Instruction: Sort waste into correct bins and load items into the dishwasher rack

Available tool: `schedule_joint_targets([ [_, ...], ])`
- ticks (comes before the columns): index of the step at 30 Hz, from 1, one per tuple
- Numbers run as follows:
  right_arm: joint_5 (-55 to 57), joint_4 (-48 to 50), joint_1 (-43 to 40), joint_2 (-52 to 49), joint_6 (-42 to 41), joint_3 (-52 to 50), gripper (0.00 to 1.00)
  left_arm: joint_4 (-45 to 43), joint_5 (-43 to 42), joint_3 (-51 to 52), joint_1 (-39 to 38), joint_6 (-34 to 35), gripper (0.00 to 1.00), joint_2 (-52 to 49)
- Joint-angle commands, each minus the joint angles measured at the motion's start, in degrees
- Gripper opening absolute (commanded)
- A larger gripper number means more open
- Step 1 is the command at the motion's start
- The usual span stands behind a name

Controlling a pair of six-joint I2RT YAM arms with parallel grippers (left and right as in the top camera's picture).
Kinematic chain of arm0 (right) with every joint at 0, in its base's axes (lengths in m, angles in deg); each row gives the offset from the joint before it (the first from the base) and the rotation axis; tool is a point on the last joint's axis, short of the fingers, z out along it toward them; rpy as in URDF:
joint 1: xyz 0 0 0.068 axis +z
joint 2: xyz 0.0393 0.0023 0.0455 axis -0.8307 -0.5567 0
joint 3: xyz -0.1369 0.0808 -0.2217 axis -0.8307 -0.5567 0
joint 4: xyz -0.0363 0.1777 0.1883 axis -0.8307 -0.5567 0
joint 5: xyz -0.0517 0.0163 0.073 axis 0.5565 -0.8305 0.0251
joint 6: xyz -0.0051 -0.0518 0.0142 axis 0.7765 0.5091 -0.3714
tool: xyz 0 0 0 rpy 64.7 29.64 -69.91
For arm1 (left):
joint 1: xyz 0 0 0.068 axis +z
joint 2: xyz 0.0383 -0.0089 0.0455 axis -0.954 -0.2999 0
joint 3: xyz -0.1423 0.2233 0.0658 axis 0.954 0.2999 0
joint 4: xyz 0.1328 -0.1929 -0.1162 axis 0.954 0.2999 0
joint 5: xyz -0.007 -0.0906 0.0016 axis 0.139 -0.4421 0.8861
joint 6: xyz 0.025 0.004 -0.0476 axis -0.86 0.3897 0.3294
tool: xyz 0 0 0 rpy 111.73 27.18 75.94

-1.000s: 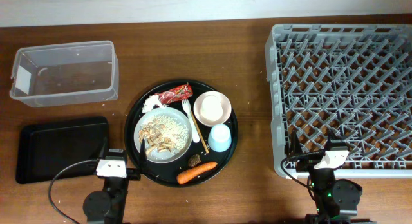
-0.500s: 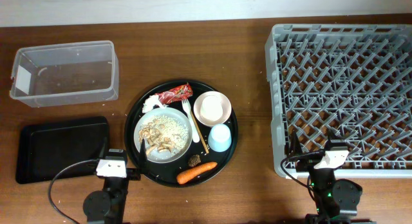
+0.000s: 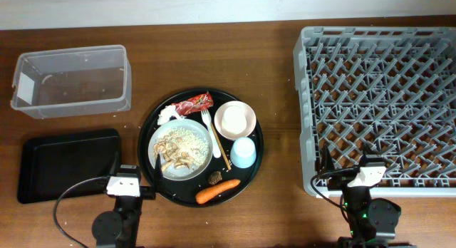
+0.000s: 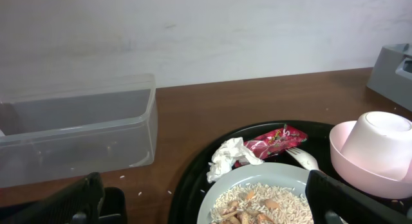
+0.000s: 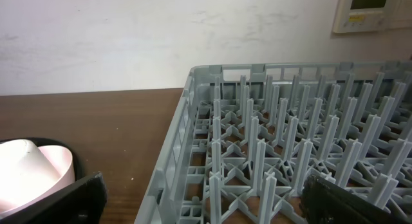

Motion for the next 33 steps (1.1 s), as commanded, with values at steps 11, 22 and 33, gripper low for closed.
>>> schedule_joint_targets([
  [11, 0.31, -0.33, 0.31, 0.42, -0.22, -0.31, 0.99, 0.11, 0.04, 0.35, -0.17, -0.9, 0.99, 0.5],
  [22, 0.07, 0.9, 0.31, 0.44, -0.46, -0.31, 0.99, 0.11, 0.04, 0.35, -0.17, -0.9, 0.99, 0.5],
  [33, -32.57, 25.46, 0.31, 0.42, -31.61, 0.55, 0.99, 0.11, 0.04, 0.35, -0.17, -0.9, 0.99, 0.5],
])
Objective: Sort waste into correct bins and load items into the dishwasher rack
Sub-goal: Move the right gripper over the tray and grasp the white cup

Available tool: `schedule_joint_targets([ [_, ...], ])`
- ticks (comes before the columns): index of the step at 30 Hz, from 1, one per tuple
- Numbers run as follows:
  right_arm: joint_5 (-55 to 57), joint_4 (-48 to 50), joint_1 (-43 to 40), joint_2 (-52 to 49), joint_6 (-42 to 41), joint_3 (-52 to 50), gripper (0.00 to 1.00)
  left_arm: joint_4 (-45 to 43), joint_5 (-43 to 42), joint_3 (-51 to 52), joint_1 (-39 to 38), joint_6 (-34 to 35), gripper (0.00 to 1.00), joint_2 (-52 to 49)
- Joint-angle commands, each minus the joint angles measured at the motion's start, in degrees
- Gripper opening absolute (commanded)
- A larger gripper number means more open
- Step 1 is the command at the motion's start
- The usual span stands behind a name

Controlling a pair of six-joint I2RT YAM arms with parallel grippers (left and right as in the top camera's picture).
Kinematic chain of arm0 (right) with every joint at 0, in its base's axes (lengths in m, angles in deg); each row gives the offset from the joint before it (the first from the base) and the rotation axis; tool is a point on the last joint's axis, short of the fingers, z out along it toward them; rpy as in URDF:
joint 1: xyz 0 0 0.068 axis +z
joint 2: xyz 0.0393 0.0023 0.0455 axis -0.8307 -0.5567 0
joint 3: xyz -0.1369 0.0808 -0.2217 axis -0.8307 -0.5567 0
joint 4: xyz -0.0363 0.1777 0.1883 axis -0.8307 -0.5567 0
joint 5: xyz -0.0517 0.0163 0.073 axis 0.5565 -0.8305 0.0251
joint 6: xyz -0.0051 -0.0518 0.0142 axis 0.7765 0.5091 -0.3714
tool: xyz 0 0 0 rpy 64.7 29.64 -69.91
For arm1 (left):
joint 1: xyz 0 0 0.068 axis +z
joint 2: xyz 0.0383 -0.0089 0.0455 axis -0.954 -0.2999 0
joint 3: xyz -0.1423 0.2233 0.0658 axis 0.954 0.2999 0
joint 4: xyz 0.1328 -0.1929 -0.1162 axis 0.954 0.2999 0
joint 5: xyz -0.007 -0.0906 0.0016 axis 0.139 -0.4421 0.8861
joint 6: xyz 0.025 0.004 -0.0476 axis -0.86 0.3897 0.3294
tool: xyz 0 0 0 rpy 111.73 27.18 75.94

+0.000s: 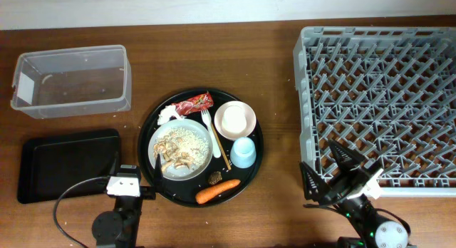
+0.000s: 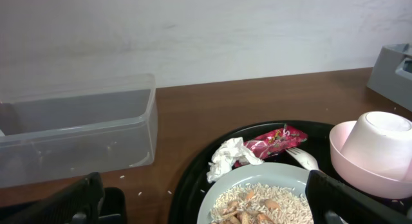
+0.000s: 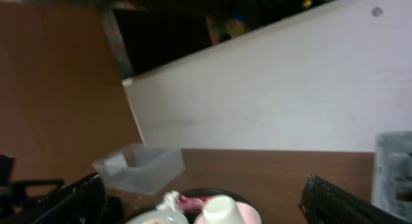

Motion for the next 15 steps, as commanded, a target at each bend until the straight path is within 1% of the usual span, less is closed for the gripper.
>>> schedule_joint_targets([
  [1, -0.2, 2.29, 0.31, 0.31, -5.51, 1.51, 0.99, 0.09, 0.04, 0.35, -0.17, -0.9, 0.99, 0.5],
  [4, 3.17, 1.42, 0.26, -2.84, -5.46, 7.48, 0.99, 0.09, 0.04, 0.35, -0.17, -0.9, 0.99, 0.5],
  [6, 3.5, -1.97, 0.26, -8.5, -3.34, 13.86, 0.98, 0.09, 0.04, 0.35, -0.17, -0.9, 0.99, 0.5],
  [7, 3.45, -4.57, 0.26, -12.76, -1.51, 17.94, 0.98, 0.09, 0.04, 0.35, -0.17, -0.9, 0.99, 0.5],
  [9, 2.19, -11.69, 0.26, -25.9, 2.43, 30.12, 0.98, 0.09, 0.04, 0.35, -0.17, -0.9, 0.99, 0.5],
  [10, -0.5, -15.04, 0.31, -32.22, 4.72, 36.39, 0.98, 0.09, 0.02, 0.35, -0.17, -0.9, 0.99, 0.5],
  [12, -3.69, -20.83, 1.29, -41.72, 8.17, 45.79, 0.98, 0.09, 0.04, 0.35, -0.17, -0.92, 0.99, 0.5],
  [14, -3.02, -31.28, 6.29, -53.29, 16.04, 58.42, 0.98, 0.09, 0.04, 0.35, -0.17, -0.9, 0.99, 0.5],
  [15, 0.46, -36.35, 9.64, -57.9, 18.82, 63.56, 0.98, 0.09, 0.04, 0.35, -0.17, -0.9, 0.99, 0.5],
])
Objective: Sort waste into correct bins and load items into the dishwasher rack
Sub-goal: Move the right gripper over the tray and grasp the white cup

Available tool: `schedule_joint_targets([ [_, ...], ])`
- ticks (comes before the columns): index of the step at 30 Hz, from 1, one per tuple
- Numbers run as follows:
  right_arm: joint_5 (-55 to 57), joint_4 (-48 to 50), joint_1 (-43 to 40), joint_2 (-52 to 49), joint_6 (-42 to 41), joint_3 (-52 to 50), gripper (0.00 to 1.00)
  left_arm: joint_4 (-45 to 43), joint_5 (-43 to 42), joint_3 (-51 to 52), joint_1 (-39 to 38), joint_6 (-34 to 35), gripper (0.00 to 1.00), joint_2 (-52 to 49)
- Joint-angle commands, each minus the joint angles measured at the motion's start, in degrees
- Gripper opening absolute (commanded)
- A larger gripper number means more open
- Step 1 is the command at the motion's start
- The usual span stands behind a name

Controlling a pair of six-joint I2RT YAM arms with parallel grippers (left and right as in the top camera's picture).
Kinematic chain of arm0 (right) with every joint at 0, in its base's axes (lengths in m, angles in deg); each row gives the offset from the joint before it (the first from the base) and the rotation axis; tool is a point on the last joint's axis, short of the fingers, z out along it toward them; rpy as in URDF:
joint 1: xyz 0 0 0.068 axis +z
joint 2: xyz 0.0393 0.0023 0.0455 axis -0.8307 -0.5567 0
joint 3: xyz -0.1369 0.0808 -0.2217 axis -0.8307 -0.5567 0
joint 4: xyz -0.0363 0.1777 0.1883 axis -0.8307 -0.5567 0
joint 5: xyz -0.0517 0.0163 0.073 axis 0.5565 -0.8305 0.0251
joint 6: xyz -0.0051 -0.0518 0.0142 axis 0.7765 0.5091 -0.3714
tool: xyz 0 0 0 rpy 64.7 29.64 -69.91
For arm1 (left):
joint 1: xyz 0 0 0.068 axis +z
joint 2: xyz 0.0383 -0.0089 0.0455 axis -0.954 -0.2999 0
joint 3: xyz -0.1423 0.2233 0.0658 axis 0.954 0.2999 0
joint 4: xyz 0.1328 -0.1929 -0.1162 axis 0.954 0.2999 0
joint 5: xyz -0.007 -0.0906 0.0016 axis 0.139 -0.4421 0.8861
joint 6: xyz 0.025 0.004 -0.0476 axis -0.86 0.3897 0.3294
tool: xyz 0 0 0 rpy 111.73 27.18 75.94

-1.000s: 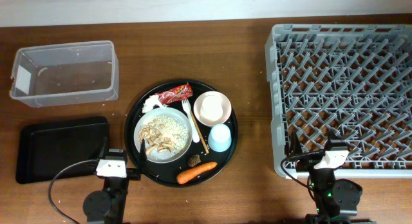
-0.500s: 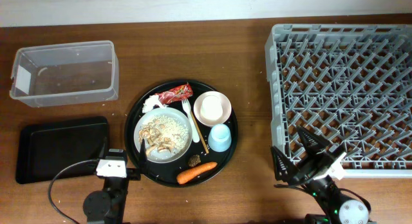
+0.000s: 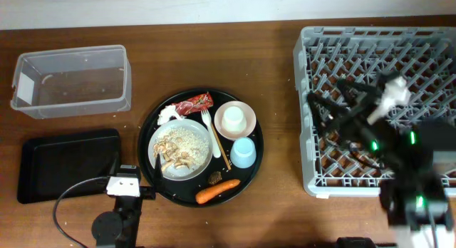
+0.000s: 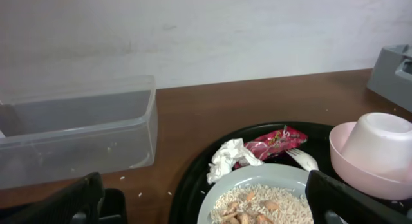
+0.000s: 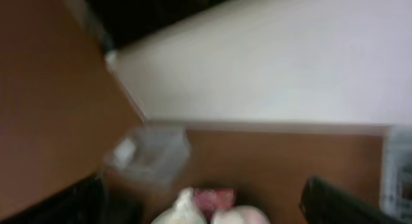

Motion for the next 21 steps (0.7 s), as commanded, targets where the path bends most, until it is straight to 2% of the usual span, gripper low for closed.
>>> schedule_joint_targets([
  [1, 7.61, -11.72, 9.57, -13.25, 11.63, 15.19, 0.98, 0.11, 0.02, 0.35, -0.17, -0.9, 0.99, 0.28],
  [4, 31.63, -24.68, 22.47, -26.32, 14.1, 25.27, 0.99, 0.11, 0.02, 0.35, -0.17, -0.9, 0.99, 0.28],
  [6, 38.66, -27.02, 27.32, -31.06, 13.81, 26.47, 0.99, 0.11, 0.02, 0.35, -0.17, -0.9, 0.99, 0.28],
  [10, 40.35, -31.06, 34.58, -38.75, 5.68, 26.47, 0.99, 0.11, 0.02, 0.35, -0.17, -0.9, 0.99, 0.28],
  [13, 40.98, -37.16, 39.12, -43.85, 4.74, 26.47, 0.99, 0.11, 0.02, 0.35, -0.17, -0.9, 0.99, 0.28],
  [18, 41.05, -47.54, 39.82, -47.76, 1.22, 26.4, 0.99, 0.11, 0.0, 0.35, -0.17, -0.9, 0.99, 0.28],
  [21, 40.7, -47.47, 39.87, -49.22, -1.53, 26.36, 0.99, 0.11, 0.02, 0.35, -0.17, -0.9, 0.99, 0.28],
])
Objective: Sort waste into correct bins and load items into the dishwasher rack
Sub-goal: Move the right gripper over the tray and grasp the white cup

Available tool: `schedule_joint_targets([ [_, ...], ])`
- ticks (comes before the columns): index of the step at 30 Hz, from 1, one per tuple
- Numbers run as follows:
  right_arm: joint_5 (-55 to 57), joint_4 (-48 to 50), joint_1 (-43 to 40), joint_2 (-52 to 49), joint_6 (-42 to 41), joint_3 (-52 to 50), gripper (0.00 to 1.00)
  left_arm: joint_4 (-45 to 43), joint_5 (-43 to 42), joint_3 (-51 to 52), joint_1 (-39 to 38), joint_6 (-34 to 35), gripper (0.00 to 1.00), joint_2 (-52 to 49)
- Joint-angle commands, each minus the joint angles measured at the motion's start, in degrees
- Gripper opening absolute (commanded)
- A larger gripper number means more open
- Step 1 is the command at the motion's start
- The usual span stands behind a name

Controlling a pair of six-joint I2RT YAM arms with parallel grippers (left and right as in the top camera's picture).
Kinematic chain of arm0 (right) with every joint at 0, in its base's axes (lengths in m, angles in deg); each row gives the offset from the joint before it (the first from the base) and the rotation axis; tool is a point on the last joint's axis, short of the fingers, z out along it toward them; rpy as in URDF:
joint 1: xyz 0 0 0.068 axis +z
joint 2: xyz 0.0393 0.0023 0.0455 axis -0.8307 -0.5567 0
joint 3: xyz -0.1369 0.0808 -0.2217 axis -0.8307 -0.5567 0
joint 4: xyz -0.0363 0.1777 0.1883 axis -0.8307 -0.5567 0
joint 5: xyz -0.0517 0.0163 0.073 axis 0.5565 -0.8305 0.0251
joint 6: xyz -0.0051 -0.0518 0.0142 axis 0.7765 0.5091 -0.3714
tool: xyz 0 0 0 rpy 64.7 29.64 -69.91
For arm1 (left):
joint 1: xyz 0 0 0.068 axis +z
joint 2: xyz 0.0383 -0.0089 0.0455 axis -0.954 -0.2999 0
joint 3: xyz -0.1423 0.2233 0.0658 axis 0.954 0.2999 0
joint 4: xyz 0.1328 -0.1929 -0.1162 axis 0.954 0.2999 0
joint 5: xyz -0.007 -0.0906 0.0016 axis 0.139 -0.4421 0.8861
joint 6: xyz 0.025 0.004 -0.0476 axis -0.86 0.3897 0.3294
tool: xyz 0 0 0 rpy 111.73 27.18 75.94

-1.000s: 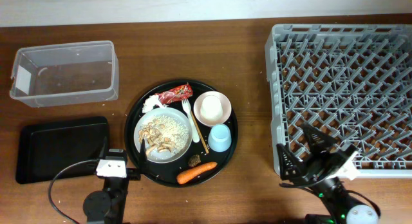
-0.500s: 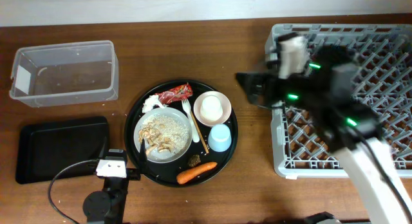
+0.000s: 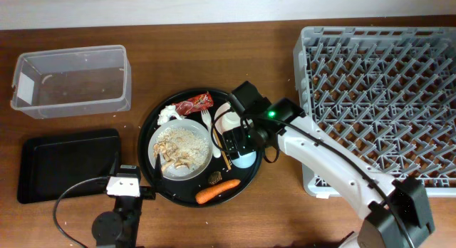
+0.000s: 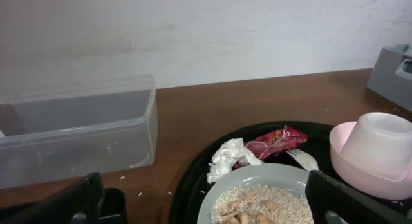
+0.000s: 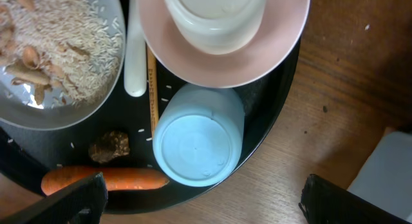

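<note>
A round black tray [image 3: 150, 173] carries a grey plate of rice [image 3: 179, 150], a red wrapper [image 3: 194, 102], a crumpled tissue [image 3: 167, 113], a white fork [image 3: 207, 118], chopsticks, a carrot [image 3: 217, 192] and a pink bowl [image 5: 283, 40] with a white cup [image 5: 215, 18] in it. An upturned light-blue cup [image 5: 198, 135] stands by the bowl. My right gripper [image 3: 239, 142] hovers open just over the blue cup, looking straight down; nothing is between its fingers [image 5: 84, 199]. My left gripper [image 4: 206, 208] rests open at the front edge, facing the tray. The grey dishwasher rack [image 3: 377, 98] is on the right.
A clear plastic bin [image 3: 71, 80] stands at the back left and a flat black bin [image 3: 68, 164] in front of it. A small brown scrap [image 5: 109, 147] lies on the tray beside the carrot. Bare wood lies between tray and rack.
My right arm was raised over the dishwasher rack; now it reaches left across the table, its open gripper pointing down above the blue cup. The left arm has not moved.
Both arms first rested at the front edge, the right wrist facing the rack. Then the right gripper was open and turned toward the tray. After that it stood high over the rack, and now it hangs over the tray's blue cup. Nothing on the tray has shifted.
</note>
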Motion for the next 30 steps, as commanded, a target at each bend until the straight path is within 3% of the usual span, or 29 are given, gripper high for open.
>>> schedule_joint_targets([
  [1, -0.33, 0.17, 0.02, -2.78, -2.73, 0.59, 0.99, 0.07, 0.02, 0.35, -0.17, -0.9, 0.99, 0.28],
  [10, -1.81, 3.48, 0.0, -11.17, -3.48, 0.59, 0.99, 0.07, 0.02, 0.35, -0.17, -0.9, 0.99, 0.28],
  [11, -0.24, 3.91, 0.0, -11.23, -4.9, 0.59, 0.97, 0.07, 0.02, 0.35, -0.17, -0.9, 0.99, 0.28],
  [12, 0.72, 4.33, 0.0, -11.28, -5.51, 0.59, 0.88, 0.07, 0.02, 0.35, -0.17, -0.9, 0.99, 0.28],
  [20, 0.7, 4.5, 0.0, -12.98, -6.99, 0.35, 0.7, 0.07, 0.02, 0.35, -0.17, -0.92, 0.99, 0.28],
  [23, 0.68, 2.86, -0.07, -12.96, -7.02, 0.57, 0.64, 0.07, 0.02, 0.35, -0.17, -0.9, 0.99, 0.28],
  [26, 0.7, -0.11, -0.07, -12.85, -7.02, 2.58, 0.63, 0.07, 0.02, 0.35, -0.17, -0.9, 0.99, 0.28],
  [30, 0.7, -12.15, -0.17, -12.17, -6.93, 13.84, 0.62, 0.07, 0.02, 0.35, -0.17, -0.9, 0.99, 0.28],
])
